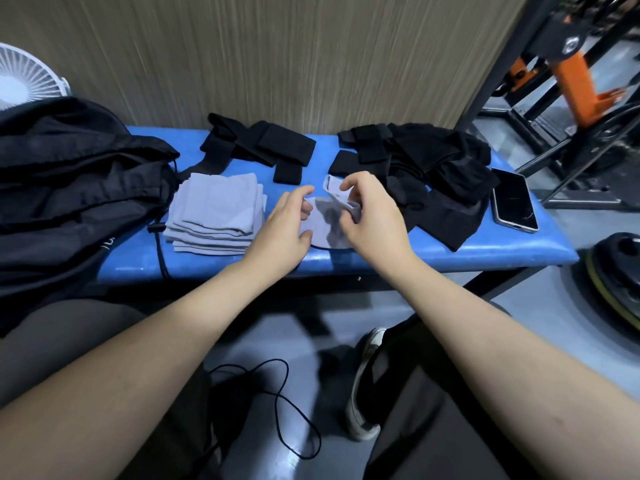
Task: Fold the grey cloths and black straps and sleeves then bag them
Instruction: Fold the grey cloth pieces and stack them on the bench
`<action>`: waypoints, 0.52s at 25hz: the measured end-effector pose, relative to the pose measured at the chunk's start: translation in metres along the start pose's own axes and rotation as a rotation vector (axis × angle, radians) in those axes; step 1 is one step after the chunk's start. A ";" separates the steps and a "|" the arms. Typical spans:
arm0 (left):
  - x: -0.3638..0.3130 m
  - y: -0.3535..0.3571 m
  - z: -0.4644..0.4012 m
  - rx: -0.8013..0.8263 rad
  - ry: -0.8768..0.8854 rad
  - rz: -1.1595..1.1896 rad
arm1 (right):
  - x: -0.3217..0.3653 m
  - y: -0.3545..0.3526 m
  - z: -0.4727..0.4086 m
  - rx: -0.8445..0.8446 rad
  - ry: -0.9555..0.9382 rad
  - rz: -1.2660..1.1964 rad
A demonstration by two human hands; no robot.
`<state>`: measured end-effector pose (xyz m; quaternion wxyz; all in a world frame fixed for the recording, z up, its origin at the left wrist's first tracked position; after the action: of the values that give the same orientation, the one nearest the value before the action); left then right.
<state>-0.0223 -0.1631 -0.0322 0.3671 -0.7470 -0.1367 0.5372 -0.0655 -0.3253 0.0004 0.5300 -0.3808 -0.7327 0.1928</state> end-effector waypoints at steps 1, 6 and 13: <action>0.001 0.000 0.000 0.000 -0.006 0.012 | 0.002 0.004 -0.001 0.015 -0.020 0.019; 0.003 0.000 0.000 -0.019 -0.017 0.094 | 0.008 0.021 -0.003 0.068 -0.076 0.074; 0.001 -0.001 -0.001 -0.063 -0.048 0.090 | 0.007 0.031 -0.004 0.099 -0.095 0.034</action>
<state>-0.0211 -0.1617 -0.0322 0.3155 -0.7504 -0.1287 0.5664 -0.0517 -0.3005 -0.0155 0.5093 -0.3570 -0.7401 0.2558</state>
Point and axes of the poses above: each hand's wrist, its own z-axis away from the middle knuckle, its own y-axis out of the palm, x = y × z, the point moved 1 cm from there along -z, towards the middle knuckle, and after that the axes turned 3 degrees about -z, right-handed, at the moved point
